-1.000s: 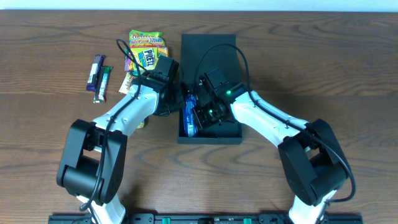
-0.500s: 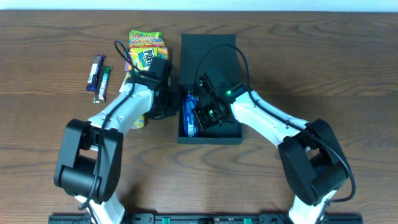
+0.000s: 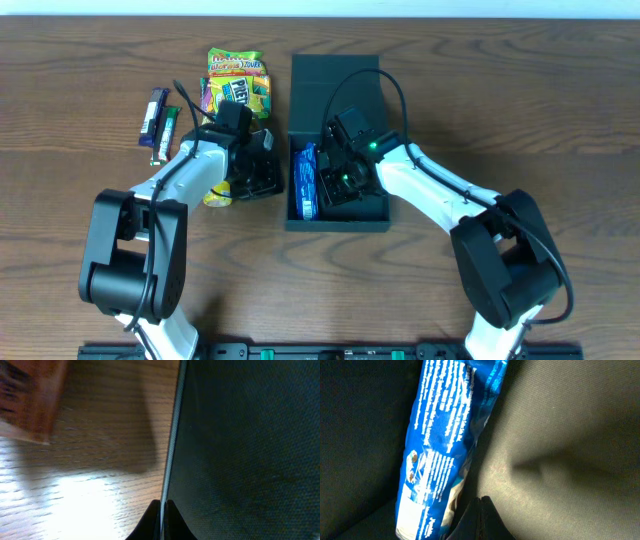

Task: Pack container
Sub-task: 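Push the blue pack against the box's left wall with the right gripper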

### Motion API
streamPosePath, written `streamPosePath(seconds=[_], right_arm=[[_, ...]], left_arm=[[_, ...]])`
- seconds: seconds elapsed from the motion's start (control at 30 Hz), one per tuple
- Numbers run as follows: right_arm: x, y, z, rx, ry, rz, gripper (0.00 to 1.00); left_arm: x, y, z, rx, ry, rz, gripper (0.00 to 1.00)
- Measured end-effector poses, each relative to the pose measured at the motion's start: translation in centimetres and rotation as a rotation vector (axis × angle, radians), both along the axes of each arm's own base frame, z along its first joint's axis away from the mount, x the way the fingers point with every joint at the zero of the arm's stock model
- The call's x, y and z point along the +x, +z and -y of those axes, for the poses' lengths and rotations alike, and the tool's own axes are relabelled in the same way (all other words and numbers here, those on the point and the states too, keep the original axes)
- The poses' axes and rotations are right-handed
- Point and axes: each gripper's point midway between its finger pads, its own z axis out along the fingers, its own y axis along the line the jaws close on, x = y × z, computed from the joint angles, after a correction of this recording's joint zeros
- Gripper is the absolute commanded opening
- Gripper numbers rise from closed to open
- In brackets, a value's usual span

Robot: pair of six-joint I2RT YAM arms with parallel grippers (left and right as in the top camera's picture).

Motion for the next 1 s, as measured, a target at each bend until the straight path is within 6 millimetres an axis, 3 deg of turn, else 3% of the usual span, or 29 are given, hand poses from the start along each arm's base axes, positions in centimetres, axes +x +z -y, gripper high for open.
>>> streamPosePath(seconds=[0.27, 0.43, 0.6, 0.9, 1.0], right_arm=[[0.2, 0.1, -2.0, 0.008, 0.025, 0.062, 0.02], [0.2, -1.1, -2.3, -0.003, 0.022, 0.052, 0.01], [0.7, -1.1, -2.9, 0.018, 0.017, 0.07, 0.01], [-0.3, -1.3, -2.2, -0.01, 0.013, 0.021, 0.01], [0.1, 0.2, -1.5, -0.036, 0.007, 0.055, 0.01]], left_arm=[[-0.1, 0.1, 0.5, -0.037, -0.006, 0.005, 0.06], [0.0, 0.1, 0.6, -0.042, -0.007, 0.006, 0.06], [0.3, 0.2, 0.6, -0.045, -0.005, 0.02, 0.06], [0.4, 0.2, 0.5, -0.048, -0.002, 0.019, 0.06], [0.6, 0.3, 0.1, -0.052, 0.01, 0.022, 0.06]])
